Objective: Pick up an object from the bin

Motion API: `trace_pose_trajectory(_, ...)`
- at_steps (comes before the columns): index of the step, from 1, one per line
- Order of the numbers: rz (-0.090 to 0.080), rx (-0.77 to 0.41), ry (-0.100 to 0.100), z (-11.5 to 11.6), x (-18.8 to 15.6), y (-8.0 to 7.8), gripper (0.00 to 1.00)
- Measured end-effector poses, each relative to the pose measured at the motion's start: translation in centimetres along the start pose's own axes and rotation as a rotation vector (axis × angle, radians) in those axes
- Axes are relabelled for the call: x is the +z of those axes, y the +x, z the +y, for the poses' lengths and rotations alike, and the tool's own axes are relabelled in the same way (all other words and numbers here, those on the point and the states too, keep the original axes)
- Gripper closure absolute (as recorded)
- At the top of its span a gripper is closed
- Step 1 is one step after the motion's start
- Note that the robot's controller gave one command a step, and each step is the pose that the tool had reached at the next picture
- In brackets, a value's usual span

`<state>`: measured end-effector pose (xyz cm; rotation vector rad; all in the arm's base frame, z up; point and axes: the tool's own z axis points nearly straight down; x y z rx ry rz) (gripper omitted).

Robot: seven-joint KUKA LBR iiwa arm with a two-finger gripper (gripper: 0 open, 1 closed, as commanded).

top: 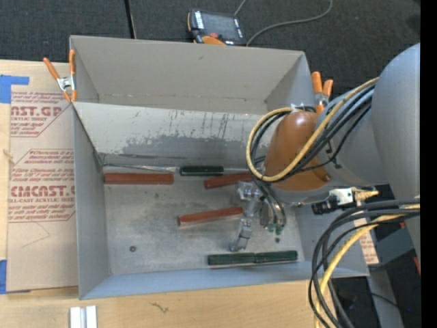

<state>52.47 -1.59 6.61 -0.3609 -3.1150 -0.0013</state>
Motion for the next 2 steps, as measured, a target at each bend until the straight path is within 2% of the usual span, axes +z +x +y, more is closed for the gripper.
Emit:
trace_pose_trajectory(1,-0.006,-0.001,0.000,0.0,-0.4,-0.2,1.00)
trace_pose_trajectory(2,-0.016,0.010,-0.001,-3.4,-13.5,-3.1,1.00)
